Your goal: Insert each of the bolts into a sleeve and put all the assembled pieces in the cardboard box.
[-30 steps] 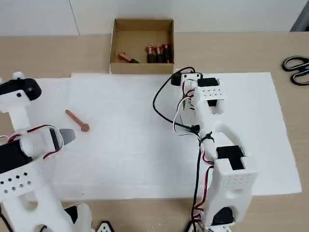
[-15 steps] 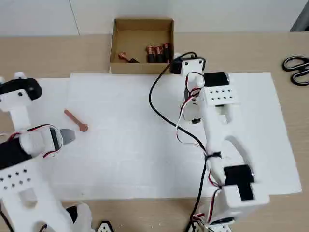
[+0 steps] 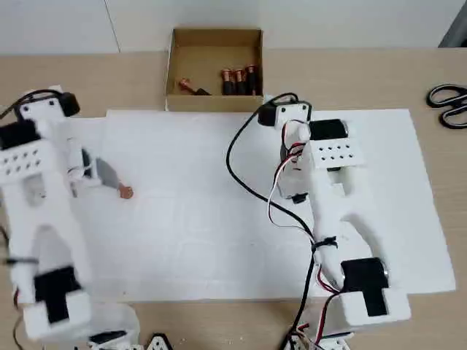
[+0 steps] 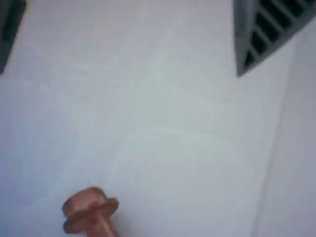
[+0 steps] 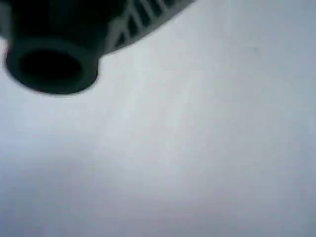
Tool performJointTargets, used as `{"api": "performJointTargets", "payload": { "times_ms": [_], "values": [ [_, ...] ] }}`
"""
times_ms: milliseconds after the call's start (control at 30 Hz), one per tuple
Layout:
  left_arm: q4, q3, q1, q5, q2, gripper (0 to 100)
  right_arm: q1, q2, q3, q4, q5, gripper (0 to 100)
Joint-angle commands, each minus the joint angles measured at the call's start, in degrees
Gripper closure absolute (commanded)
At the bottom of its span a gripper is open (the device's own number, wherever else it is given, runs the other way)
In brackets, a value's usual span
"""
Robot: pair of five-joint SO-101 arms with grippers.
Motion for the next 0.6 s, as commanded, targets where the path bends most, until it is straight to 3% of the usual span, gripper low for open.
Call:
{"api": "performJointTargets", "payload": {
  "times_ms": [0,233,567],
  "values": [
    [-1.76,-5.67,2.55,3.96,6.51,72,0.22,-3.3,1.41,-2.42,0.0,99.2],
    [-7.47,-12.09,3.08,9.14,18.73,82,0.4,-3.3,2.73,-3.03,0.0,99.2],
    [-10.73,-16.57,3.16,10.73,29.27,82,0.4,-3.3,2.73,-2.95,0.0,99.2]
  ]
}}
